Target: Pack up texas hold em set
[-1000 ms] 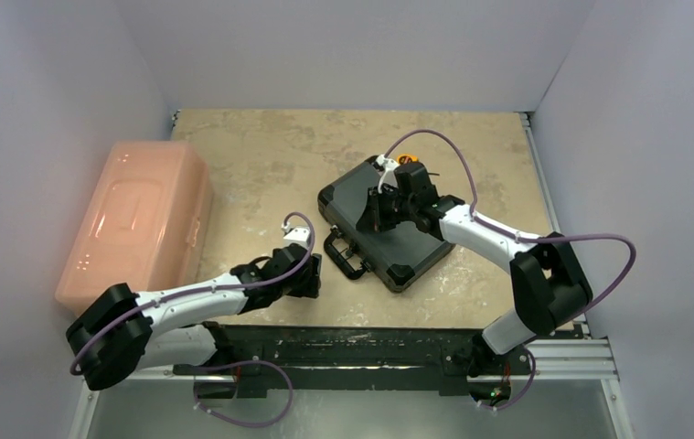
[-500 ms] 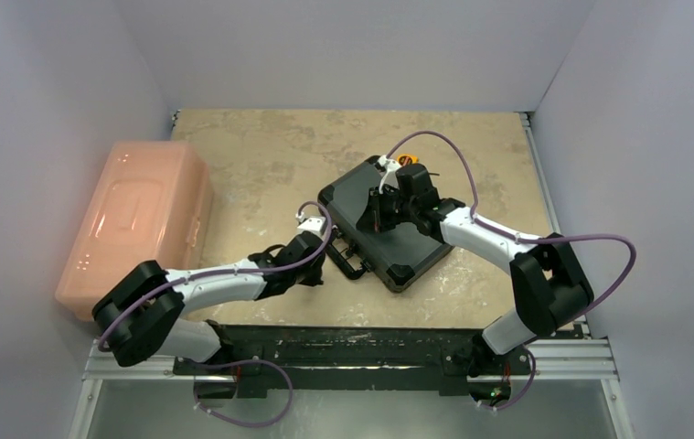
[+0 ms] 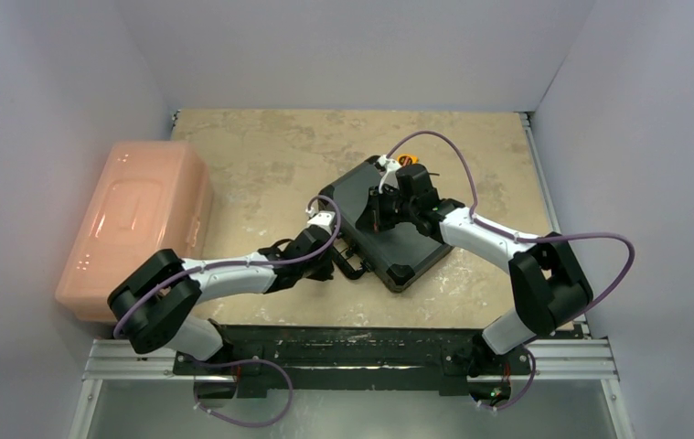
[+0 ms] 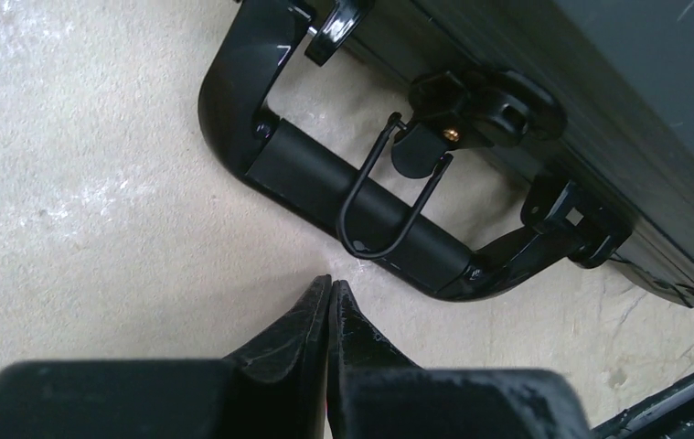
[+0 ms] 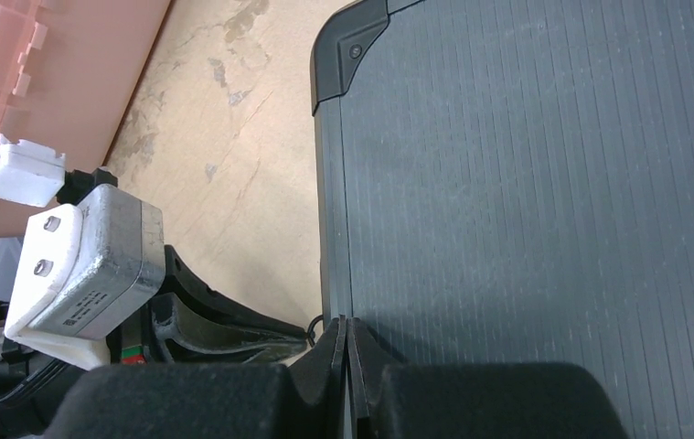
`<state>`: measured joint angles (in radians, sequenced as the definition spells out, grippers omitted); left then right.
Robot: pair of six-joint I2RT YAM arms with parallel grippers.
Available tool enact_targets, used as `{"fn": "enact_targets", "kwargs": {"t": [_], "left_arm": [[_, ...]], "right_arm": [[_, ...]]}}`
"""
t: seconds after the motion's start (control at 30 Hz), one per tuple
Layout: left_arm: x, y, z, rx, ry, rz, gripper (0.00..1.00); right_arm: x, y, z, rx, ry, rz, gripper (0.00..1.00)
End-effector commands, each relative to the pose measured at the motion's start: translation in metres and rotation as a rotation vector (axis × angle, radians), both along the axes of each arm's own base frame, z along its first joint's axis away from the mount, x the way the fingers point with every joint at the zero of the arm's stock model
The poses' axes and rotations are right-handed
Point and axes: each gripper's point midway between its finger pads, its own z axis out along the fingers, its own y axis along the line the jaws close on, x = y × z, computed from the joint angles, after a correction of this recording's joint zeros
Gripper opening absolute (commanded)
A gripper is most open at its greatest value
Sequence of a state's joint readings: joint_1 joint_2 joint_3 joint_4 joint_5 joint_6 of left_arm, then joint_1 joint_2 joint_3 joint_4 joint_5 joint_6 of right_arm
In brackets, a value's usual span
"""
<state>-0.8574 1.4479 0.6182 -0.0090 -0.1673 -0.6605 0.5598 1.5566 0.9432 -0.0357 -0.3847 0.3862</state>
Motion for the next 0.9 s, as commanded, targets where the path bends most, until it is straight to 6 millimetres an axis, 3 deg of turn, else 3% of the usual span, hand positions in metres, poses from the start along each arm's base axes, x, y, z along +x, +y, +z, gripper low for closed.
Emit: {"fn": "enact_targets", "kwargs": {"t": [0.0,0.4,0.87], "left_arm": [[0.018,-0.019,0.02,-0.059,-0.052,-0.013,0.0],[0.022,-0.024,0.017,-0.058,-0.046,-0.015,0.0],[0.033,-0.028,0.035,-0.095,-0.099,-0.025,0.0]], "right_arm": [[-0.057,-0.048,-0.09,-0.27,0.284,-0.017,0.06],[-0.06,-0.048,-0.091,-0.262,0.291,-0.01,0.05],[-0.073,-0.054,-0.105,-0.264,0.339,-0.045,0.01]]}}
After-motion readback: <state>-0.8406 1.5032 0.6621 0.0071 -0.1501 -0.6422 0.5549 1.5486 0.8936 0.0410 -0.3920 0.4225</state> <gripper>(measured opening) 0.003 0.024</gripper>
